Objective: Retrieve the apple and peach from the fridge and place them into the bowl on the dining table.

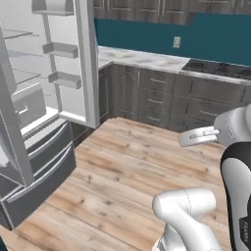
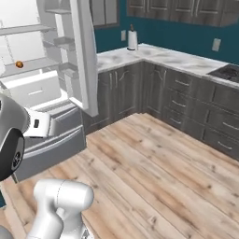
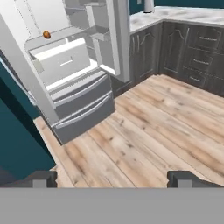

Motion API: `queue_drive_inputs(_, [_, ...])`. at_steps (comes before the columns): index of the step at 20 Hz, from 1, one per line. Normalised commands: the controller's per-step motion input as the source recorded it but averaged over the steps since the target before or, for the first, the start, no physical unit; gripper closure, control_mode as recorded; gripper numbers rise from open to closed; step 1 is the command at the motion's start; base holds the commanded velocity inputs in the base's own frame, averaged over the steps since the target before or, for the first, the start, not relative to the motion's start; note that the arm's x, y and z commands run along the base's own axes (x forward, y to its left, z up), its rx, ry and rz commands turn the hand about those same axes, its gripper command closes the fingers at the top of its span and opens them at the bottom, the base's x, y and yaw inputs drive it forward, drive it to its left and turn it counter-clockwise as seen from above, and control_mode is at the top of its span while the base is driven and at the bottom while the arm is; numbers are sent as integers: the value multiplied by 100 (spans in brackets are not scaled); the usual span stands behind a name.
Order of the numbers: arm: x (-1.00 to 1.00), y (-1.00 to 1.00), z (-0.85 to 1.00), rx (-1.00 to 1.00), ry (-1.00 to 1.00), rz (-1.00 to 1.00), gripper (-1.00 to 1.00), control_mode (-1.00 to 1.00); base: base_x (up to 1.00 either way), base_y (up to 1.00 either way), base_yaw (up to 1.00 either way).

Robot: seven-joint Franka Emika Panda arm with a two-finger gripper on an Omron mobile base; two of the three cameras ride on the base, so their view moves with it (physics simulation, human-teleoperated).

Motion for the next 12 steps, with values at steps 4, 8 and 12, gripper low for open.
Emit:
queue_drive_inputs(4, [0,0,0,0,0,0,-100,100,78,16,36])
queue_drive_inputs(8, [0,0,0,0,0,0,-100,100,73,7,35])
queue_drive_inputs(12, [0,0,0,0,0,0,-100,100,49,-7,27])
